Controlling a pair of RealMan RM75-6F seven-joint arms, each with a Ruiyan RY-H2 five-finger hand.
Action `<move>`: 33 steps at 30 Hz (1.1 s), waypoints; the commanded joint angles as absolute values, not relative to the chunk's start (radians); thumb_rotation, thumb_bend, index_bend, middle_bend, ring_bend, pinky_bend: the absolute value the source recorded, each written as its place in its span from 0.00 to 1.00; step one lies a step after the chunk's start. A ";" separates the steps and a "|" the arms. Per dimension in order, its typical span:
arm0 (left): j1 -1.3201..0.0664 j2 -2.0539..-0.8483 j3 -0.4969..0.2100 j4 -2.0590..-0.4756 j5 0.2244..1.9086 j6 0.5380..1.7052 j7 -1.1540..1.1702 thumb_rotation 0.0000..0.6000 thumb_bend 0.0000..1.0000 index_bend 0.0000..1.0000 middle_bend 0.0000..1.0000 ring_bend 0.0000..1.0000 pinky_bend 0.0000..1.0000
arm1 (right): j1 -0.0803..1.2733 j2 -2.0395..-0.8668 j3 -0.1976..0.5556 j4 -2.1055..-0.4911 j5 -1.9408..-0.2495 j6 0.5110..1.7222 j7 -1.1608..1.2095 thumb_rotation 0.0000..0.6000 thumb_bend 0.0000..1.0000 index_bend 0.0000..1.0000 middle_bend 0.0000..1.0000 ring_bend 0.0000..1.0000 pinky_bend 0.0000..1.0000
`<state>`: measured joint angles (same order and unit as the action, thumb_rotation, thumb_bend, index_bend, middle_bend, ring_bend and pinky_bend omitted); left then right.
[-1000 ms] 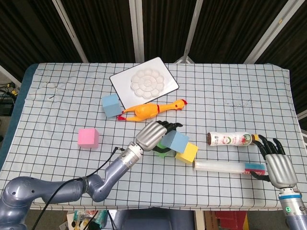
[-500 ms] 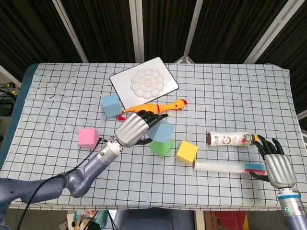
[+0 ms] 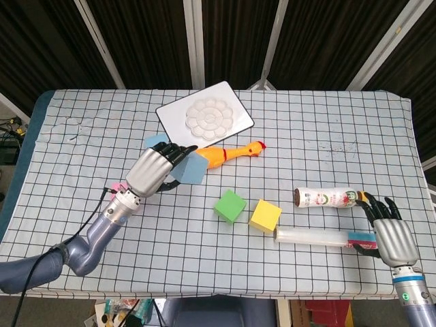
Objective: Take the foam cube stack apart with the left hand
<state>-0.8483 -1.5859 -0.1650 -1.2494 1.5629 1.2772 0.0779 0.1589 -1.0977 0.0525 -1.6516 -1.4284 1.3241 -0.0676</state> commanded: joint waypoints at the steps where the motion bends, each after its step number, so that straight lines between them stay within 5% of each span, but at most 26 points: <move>1: -0.916 -1.713 -0.174 -1.064 1.620 1.271 0.060 1.00 0.34 0.18 0.38 0.34 0.39 | 0.161 -1.097 0.055 -1.648 -1.423 1.319 -0.064 1.00 0.03 0.18 0.07 0.16 0.04; 13: -1.088 -1.990 -0.223 -0.710 1.587 1.135 0.061 1.00 0.26 0.19 0.35 0.29 0.38 | 0.159 -1.091 0.055 -1.646 -1.422 1.323 -0.050 1.00 0.03 0.18 0.07 0.16 0.04; 15: -1.113 -2.031 -0.229 -0.646 1.583 1.125 0.062 1.00 0.20 0.16 0.27 0.18 0.32 | 0.159 -1.091 0.056 -1.645 -1.421 1.322 -0.049 1.00 0.03 0.18 0.07 0.16 0.04; 17: -1.134 -2.062 -0.233 -0.585 1.575 1.110 0.074 1.00 0.08 0.09 0.12 0.03 0.15 | 0.159 -1.092 0.056 -1.644 -1.420 1.321 -0.050 1.00 0.03 0.18 0.07 0.16 0.04; 20: -1.157 -2.104 -0.252 -0.500 1.546 1.085 0.160 1.00 0.02 0.02 0.00 0.00 0.01 | 0.160 -1.092 0.054 -1.645 -1.423 1.319 -0.051 1.00 0.03 0.18 0.07 0.16 0.04; 27: -1.172 -2.142 -0.258 -0.414 1.533 1.155 0.381 1.00 0.01 0.01 0.00 0.00 0.00 | 0.164 -1.090 0.048 -1.650 -1.430 1.311 -0.054 1.00 0.03 0.18 0.07 0.16 0.04; 33: -1.069 -2.090 -0.204 -0.563 1.572 1.359 0.411 1.00 0.02 0.02 0.00 0.00 0.02 | 0.161 -1.087 0.044 -1.656 -1.442 1.319 -0.052 1.00 0.03 0.18 0.07 0.16 0.04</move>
